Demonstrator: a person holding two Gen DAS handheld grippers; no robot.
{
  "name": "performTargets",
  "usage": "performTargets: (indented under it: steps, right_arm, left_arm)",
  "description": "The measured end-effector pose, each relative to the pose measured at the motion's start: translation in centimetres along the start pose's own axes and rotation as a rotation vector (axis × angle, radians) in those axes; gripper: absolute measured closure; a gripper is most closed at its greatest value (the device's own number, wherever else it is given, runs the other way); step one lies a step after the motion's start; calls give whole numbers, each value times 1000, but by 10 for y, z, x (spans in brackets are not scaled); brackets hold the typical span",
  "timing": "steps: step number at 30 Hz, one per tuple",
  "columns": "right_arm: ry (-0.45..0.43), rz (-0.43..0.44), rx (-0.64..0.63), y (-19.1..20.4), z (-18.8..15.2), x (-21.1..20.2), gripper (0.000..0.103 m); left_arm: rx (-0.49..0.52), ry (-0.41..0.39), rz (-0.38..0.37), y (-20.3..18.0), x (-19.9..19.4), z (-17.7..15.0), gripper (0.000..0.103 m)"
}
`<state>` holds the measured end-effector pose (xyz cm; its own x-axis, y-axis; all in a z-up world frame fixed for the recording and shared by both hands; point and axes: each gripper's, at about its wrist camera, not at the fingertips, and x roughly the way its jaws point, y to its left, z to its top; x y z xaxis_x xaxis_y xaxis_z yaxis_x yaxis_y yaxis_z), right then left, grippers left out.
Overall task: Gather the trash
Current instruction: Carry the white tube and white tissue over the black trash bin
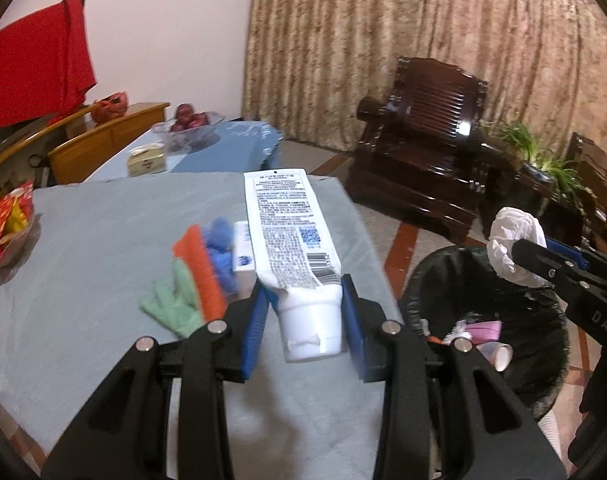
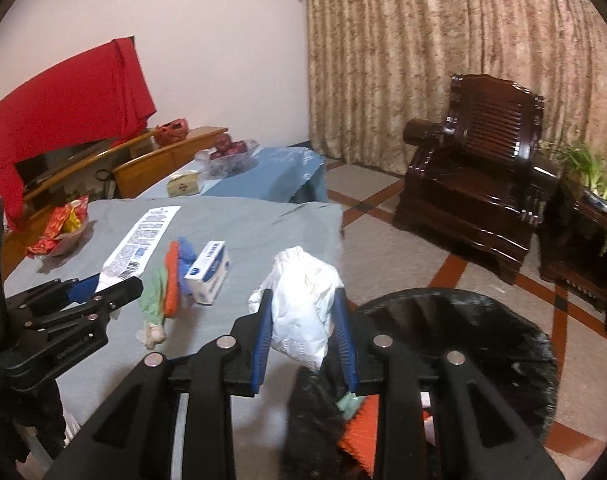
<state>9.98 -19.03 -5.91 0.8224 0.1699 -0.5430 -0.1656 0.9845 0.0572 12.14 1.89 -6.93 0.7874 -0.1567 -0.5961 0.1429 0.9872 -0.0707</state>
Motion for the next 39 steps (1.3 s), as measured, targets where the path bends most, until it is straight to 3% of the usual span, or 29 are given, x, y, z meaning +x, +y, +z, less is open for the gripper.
performTargets:
  steps: [22, 39]
  right_arm:
    - [-7, -223, 108, -108, -22, -41, 74]
    - [60, -289, 150, -153, -51, -24, 74]
  left_arm:
    - [165, 12, -202, -116, 20, 1, 69]
    - [256, 101, -289, -175, 73, -21, 69]
